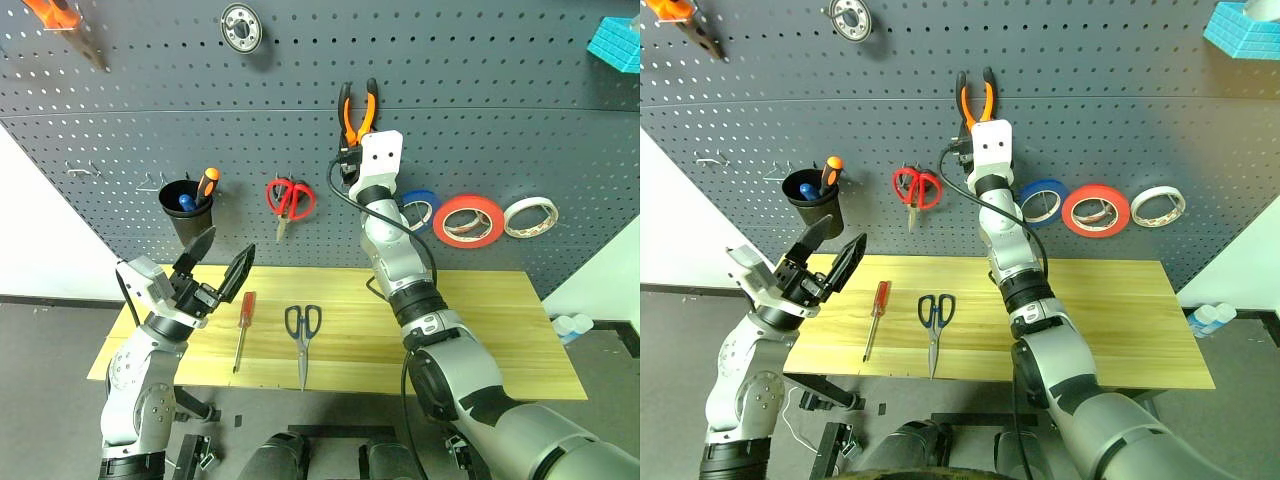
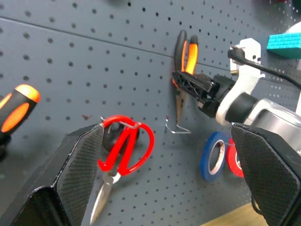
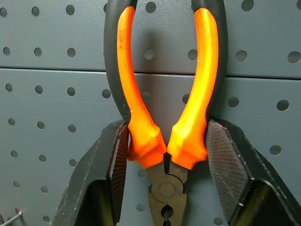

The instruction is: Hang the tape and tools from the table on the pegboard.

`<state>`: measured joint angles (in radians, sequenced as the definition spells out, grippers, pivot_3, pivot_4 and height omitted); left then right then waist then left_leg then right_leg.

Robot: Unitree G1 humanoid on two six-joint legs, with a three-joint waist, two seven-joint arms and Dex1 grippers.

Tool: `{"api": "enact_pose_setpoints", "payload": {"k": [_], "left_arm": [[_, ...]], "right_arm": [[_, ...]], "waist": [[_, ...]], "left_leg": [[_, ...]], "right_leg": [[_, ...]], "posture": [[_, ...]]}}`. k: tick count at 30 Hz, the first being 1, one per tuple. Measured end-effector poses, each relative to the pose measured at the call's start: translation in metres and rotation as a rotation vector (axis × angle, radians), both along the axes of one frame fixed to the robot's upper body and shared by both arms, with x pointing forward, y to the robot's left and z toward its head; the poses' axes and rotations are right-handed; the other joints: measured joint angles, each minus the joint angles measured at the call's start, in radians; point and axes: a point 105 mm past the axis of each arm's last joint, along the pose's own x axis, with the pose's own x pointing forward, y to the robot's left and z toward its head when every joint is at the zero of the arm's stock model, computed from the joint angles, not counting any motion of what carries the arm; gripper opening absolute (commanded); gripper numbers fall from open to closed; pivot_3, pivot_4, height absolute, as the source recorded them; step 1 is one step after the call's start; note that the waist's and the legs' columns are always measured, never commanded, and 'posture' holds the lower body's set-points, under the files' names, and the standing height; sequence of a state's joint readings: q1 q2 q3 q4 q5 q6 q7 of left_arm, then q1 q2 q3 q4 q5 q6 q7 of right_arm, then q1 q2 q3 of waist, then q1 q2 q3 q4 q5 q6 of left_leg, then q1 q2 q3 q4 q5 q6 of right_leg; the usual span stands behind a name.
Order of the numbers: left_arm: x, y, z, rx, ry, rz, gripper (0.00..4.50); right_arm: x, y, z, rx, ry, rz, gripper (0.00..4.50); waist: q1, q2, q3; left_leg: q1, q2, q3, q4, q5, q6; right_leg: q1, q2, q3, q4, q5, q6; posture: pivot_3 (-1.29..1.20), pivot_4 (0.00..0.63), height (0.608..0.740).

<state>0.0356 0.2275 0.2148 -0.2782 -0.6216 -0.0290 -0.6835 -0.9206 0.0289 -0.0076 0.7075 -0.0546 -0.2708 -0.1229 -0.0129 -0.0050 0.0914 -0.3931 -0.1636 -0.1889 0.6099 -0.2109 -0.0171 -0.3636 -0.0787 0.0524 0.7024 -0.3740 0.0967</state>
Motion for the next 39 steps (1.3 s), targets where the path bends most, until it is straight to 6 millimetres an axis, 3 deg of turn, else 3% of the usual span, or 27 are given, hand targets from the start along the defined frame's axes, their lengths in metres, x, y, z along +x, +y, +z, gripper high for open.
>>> {"api": "enact_pose_setpoints", "payload": {"k": [9, 18, 29, 39], "left_arm": [[-0.011, 0.005, -0.008, 0.009, 0.034, 0.026, 4.50], [-0.008, 0.005, -0.014, 0.004, 0.051, 0.026, 4.50], [-0.002, 0.003, -0.018, 0.017, 0.048, 0.014, 4.50], [-0.002, 0.002, -0.016, 0.020, 0.042, 0.005, 4.50]], "right_arm": [[0.001, -0.001, -0.001, -0.009, 0.004, -0.008, 2.11], [0.001, 0.001, -0.002, -0.019, 0.024, -0.009, 2.11], [-0.016, 0.015, 0.030, -0.003, -0.031, 0.016, 2.11], [-0.019, 0.013, 0.013, 0.017, 0.043, -0.009, 2.11]], "waist": [[0.002, 0.000, 0.000], [-0.001, 0.000, -0.001], [-0.001, 0.000, -0.001], [-0.001, 0.000, -0.001]], "left_leg": [[0.000, 0.000, 0.000, 0.000, 0.000, 0.000], [0.000, 0.000, 0.000, 0.001, 0.000, 0.000], [-0.001, 0.001, 0.000, -0.001, 0.000, -0.001], [-0.001, 0.001, 0.000, -0.001, 0.000, -0.001]], "right_leg": [[0.000, 0.000, 0.000, 0.000, 0.000, 0.000], [0.000, 0.001, 0.000, 0.000, 0.000, -0.001], [-0.002, 0.001, 0.000, 0.000, 0.000, -0.001], [-0.002, 0.001, 0.000, 0.000, 0.000, -0.001]], "posture": [[0.08, 0.048, 0.718], [0.06, 0.035, 0.718], [0.05, 0.027, 0.718], [0.06, 0.036, 0.718]]}}
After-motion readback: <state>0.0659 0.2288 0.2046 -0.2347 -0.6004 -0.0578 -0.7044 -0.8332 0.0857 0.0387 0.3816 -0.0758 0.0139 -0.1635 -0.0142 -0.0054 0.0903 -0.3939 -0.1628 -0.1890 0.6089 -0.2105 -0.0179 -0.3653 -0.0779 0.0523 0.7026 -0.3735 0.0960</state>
